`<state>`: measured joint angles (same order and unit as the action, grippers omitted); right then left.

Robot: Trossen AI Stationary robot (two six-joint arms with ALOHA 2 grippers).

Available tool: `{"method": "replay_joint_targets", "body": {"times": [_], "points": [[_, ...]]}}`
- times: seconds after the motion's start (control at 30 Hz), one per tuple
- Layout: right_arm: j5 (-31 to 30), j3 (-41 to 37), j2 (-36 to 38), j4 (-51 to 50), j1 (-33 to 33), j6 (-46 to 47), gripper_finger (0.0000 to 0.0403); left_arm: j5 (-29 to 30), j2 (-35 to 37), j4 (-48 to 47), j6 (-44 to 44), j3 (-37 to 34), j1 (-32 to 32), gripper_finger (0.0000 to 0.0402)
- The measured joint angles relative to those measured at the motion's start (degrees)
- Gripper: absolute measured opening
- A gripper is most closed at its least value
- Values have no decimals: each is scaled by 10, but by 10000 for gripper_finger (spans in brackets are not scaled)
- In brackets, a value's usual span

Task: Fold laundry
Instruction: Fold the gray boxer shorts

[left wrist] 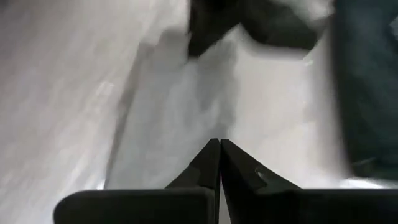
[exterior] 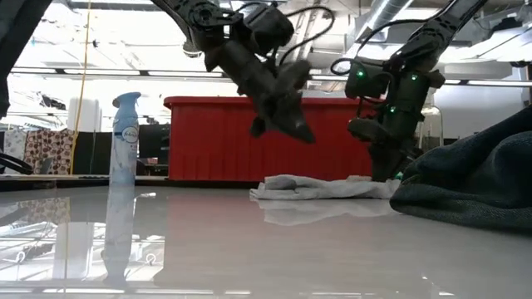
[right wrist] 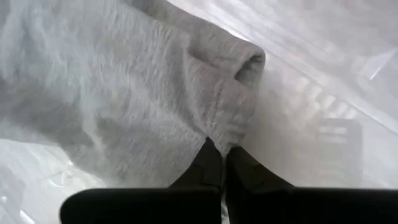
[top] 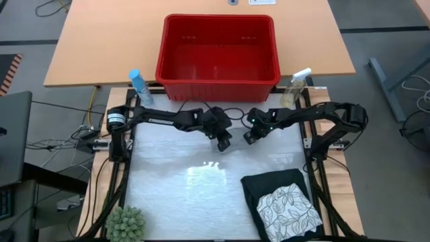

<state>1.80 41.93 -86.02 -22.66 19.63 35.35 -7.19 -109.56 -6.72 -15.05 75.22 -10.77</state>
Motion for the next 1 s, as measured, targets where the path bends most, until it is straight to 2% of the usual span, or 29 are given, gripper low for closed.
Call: {"method": "replay_joint_targets", "body": {"times": [0.07, 0.2, 0.37, 0.57, 0.77, 1.0], "points": [[0, 0, 11, -15, 8, -7, 22, 16, 0, -10, 10, -4, 3, 0], [0, 0, 35, -41, 15, -14, 22, 21, -8, 52, 17, -30, 10, 0], [0, 1, 67, -61, 23, -19, 22, 49, -22, 69, 24, -52, 14, 0], [12, 1, 81, -58, 23, -11, 22, 49, -49, 65, 24, -74, 14, 0], [45, 2, 79, -44, 22, 2, 22, 40, -76, 90, 23, -67, 14, 0], [55, 31, 81, -50, 18, 11, 22, 25, -86, 113, 19, -67, 14, 0]]}}
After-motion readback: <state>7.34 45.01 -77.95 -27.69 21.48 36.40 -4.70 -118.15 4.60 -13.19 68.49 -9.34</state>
